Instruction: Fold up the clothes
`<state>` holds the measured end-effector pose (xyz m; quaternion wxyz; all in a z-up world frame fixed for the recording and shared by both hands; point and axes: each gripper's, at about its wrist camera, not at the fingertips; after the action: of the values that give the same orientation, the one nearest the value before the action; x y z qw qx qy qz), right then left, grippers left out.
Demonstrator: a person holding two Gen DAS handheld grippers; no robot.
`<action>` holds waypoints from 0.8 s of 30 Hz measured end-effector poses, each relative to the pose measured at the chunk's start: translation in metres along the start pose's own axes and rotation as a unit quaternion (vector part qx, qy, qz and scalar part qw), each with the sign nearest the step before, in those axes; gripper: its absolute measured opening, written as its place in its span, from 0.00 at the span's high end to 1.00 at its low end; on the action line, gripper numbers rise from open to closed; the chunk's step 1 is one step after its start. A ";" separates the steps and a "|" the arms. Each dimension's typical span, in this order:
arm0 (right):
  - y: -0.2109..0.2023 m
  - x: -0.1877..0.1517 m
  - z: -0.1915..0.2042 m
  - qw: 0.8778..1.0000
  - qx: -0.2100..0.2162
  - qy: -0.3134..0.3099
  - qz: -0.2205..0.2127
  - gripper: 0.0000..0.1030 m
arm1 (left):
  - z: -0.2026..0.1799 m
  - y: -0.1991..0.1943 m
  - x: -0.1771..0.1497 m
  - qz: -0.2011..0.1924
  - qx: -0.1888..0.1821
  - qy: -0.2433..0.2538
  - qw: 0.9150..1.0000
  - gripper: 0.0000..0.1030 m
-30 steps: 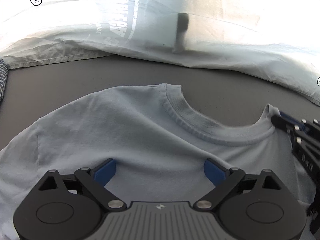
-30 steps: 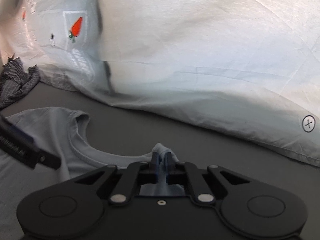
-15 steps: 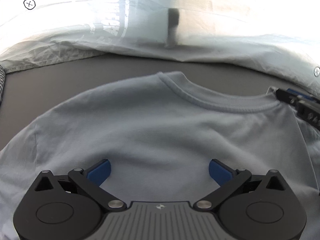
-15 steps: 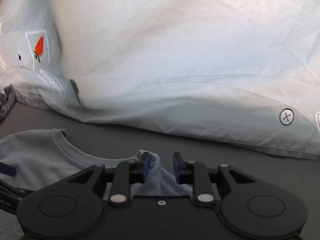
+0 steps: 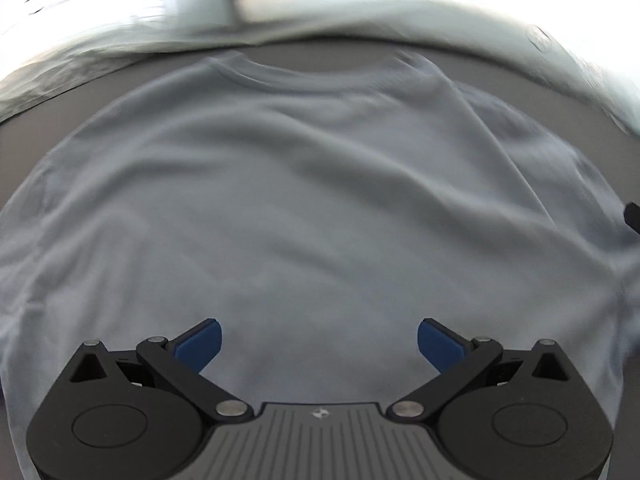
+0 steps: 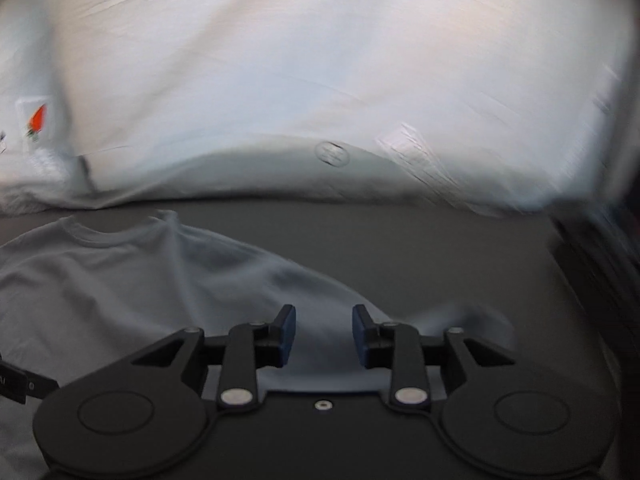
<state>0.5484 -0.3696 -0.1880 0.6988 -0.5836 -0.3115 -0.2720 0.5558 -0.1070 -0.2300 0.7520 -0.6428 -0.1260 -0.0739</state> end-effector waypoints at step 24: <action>-0.022 -0.064 -0.001 0.984 -0.084 -0.139 0.069 0.58 | -0.040 -0.007 -0.026 0.011 0.006 0.059 0.998 0.00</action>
<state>0.4896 -0.3732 -0.2221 0.6144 -0.6921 -0.3411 -0.1647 0.5326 -0.1488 -0.2366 0.7627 -0.6342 -0.0748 -0.1022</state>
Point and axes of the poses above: each gripper's, at about its wrist camera, not at the fingertips, and y roughly the way its jaws point, z to its left, x to its top, and after that the axes turned 9 degrees about x, right-handed
